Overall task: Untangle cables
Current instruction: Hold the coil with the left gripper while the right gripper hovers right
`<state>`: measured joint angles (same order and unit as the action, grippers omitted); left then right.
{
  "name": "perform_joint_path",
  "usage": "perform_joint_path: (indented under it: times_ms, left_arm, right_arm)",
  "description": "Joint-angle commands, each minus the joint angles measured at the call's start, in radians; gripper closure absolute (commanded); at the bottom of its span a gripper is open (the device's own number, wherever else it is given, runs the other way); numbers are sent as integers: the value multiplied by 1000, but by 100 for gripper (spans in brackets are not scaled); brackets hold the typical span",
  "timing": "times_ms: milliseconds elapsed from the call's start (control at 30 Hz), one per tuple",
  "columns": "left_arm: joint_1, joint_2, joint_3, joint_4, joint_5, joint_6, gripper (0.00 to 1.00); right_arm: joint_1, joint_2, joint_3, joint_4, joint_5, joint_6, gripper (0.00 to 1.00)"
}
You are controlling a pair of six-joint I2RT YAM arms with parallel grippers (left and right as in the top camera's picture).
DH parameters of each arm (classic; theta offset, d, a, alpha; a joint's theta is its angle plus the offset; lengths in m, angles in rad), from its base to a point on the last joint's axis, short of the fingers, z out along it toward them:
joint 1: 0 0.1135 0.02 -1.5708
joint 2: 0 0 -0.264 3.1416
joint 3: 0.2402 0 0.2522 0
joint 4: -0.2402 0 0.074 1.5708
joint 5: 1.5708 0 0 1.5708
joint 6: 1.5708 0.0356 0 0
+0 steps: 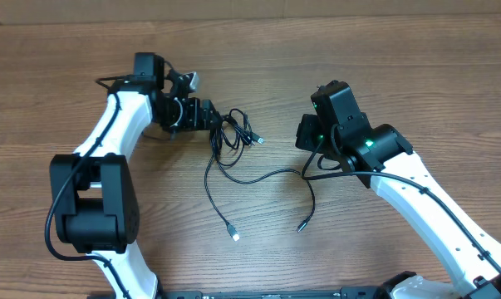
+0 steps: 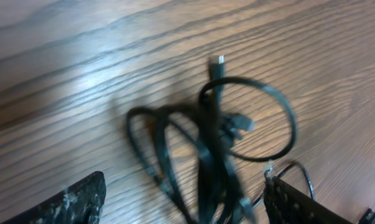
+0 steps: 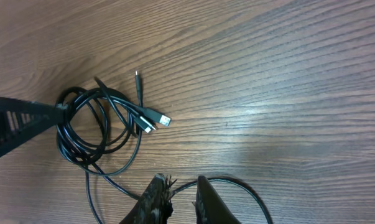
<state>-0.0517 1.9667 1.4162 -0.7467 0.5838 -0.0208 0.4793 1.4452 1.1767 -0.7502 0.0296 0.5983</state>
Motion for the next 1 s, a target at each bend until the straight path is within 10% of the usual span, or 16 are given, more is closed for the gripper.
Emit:
perform_joint_path:
  times_ms: [0,667,967]
  left_arm:
    - [-40,8,-4,15,-21,-40,26]
    - [-131,8,-39,87,-201,15,96]
    - [-131,8,-39,92,-187,137,96]
  right_arm:
    - [-3,-3,2,11,-16,-1,86]
    - [-3,112,2,57,-130,0,77]
    - [-3,118,2,57,-162,3,77]
